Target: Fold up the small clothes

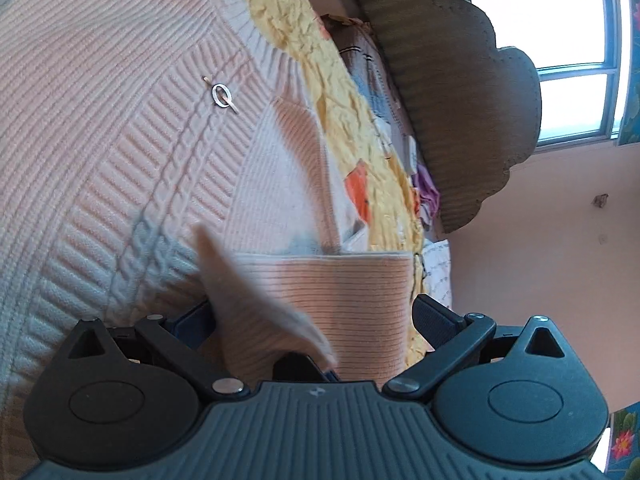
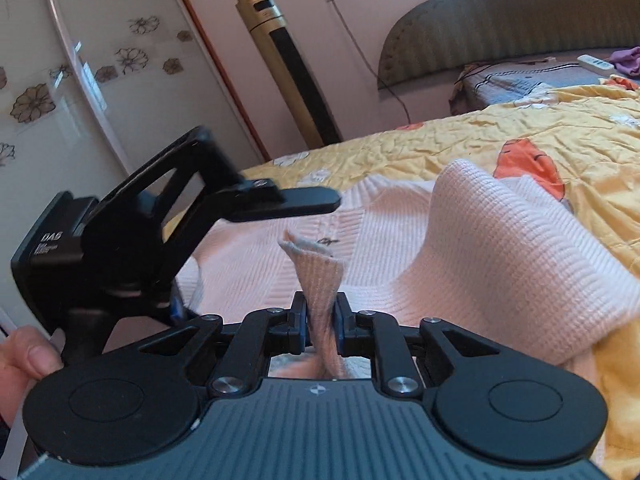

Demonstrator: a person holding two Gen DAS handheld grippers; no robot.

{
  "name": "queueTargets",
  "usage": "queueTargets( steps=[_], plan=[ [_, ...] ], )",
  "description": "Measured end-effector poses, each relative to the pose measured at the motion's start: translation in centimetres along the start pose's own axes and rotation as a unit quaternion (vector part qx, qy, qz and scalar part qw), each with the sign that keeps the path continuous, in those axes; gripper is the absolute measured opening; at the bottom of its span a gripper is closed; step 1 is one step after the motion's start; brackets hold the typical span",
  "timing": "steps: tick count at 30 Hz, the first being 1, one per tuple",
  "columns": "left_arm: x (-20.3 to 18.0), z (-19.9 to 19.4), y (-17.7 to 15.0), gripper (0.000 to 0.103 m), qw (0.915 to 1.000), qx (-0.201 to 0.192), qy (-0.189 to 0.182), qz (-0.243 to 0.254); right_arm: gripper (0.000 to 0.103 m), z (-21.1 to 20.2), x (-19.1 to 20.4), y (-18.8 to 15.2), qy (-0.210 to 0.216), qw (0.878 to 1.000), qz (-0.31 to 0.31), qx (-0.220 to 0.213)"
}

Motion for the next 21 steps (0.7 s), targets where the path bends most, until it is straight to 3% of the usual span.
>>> queueTargets(
  steps=[1,3,4,5,6,7,10,15,18,21],
  plan=[
    [0.4,0.2,-0.1,0.101,0.9999,0.003,0.011,0.001,0.026,0.3,0.2,-0.5,-0.001,1.000,-0.001,0.012],
    [0.4,-0.1,-0.4,0.099,0.9999,-0.004,0.010,0.013,0.049,0.0,0.2,-1.0,-0.002,1.000,0.006,0.015],
    [0.4,-0.3,-0.5,0.094,0.9997,-0.004,0.018,0.019,0.054,-0.5,0.0,-1.2,-0.006,1.000,0.014,0.015],
    [0.4,-0.3,-0.5,0.089,0.9993,-0.004,0.027,0.024,0.069,-0.9,-0.7,-1.2,-0.015,0.999,0.028,0.017],
    [0.5,-0.4,-0.5,0.075,0.9988,-0.006,0.038,0.030,0.070,-1.6,-1.1,-1.3,-0.014,0.999,0.041,0.015],
    [0.7,-0.5,-0.6,0.051,0.9981,-0.006,0.051,0.034,0.070,-2.4,-1.7,-1.3,-0.010,0.998,0.055,0.009],
    [1.3,0.1,-1.1,0.008,0.9932,0.022,0.095,0.064,0.070,-4.7,-4.1,-1.3,0.001,0.993,0.115,-0.007],
    [-0.5,-0.2,-0.2,0.006,0.9771,0.020,0.136,0.162,0.070,-7.1,-7.7,-0.8,-0.007,0.983,0.181,-0.037],
    [-1.4,-2.5,2.9,0.006,0.9677,-0.014,0.156,0.198,0.070,-7.8,-8.9,0.2,-0.010,0.979,0.196,-0.052],
    [-2.0,-5.9,7.3,0.006,0.9640,-0.066,0.170,0.193,0.072,-8.2,-9.8,2.5,-0.027,0.982,0.174,-0.073]
  ],
)
Point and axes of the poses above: each gripper's, at about its wrist camera, not at the fingertips, and z roughly the way its jaws point, x to its left, y to its top, the point moved 8 cm from there along z, roughly the way its jaws point, and after that the axes turned 7 degrees about z, right-handed, at the moved point
